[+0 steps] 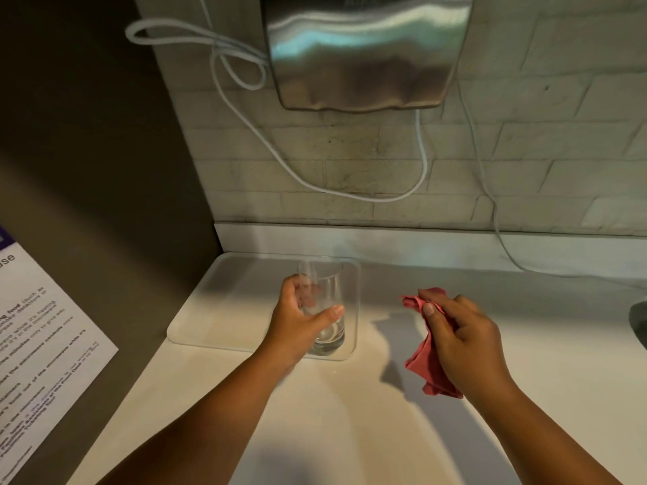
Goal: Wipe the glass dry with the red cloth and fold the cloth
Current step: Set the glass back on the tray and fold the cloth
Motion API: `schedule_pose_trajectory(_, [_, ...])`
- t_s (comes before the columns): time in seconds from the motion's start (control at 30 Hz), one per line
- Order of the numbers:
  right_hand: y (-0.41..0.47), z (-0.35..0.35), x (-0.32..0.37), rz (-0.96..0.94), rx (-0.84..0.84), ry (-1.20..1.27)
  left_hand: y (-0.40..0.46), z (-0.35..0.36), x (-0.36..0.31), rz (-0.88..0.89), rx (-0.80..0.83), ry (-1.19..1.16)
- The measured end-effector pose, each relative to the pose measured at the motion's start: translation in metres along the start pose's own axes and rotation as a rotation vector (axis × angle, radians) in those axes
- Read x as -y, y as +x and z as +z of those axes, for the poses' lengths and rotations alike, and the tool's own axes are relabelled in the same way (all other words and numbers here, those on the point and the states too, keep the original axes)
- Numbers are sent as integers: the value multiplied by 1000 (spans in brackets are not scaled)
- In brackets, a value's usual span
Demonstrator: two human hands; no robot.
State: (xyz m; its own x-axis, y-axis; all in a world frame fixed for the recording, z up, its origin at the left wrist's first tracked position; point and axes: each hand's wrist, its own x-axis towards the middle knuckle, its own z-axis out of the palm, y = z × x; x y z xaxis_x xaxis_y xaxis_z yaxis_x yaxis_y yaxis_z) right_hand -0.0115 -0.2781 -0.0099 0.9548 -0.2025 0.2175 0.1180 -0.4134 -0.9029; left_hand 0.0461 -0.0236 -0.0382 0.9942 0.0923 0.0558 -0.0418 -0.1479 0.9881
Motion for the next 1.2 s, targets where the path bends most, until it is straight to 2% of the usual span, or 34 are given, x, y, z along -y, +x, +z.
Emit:
schedule_pose_trajectory(0.33, [-1, -3, -5, -17, 0, -22, 6, 2, 29, 19, 60, 5])
schedule_pose_trajectory(0.47, [0, -2, -6, -94, 3, -61, 3, -6, 28, -19, 77, 44])
schedule_pose_trajectory(0.53, [1, -3, -6, -118, 10, -51, -5, -12, 24, -39, 23, 69])
schedule_pose_trajectory(0.67, [3, -7, 3, -220, 17, -43, -42, -9, 8, 31, -264, 142])
schedule_pose_trajectory(0.7, [3, -9, 7, -254, 41, -32, -53, -4, 0, 34, -283, 138])
schedule_pose_trajectory(0.73, [3, -11, 11, -288, 81, -20, -63, 1, -9, 12, -239, 101])
schedule_pose_trajectory(0.83, [2, -18, 27, -411, 245, -47, -83, 22, -46, -153, 56, -45])
schedule_pose_trajectory(0.97, [-4, -25, 50, -723, 392, -280, -69, 36, -94, -335, 325, -161])
schedule_pose_trajectory(1.07, [-9, -23, 62, -954, 411, -487, -56, 36, -121, -499, 580, -204])
schedule_pose_trajectory(1.13, [-13, -23, 62, -997, 398, -490, -50, 38, -126, -439, 603, -140])
schedule_pose_trajectory(1.2, [-14, -25, 56, -899, 366, -292, -47, 39, -127, -337, 558, -159])
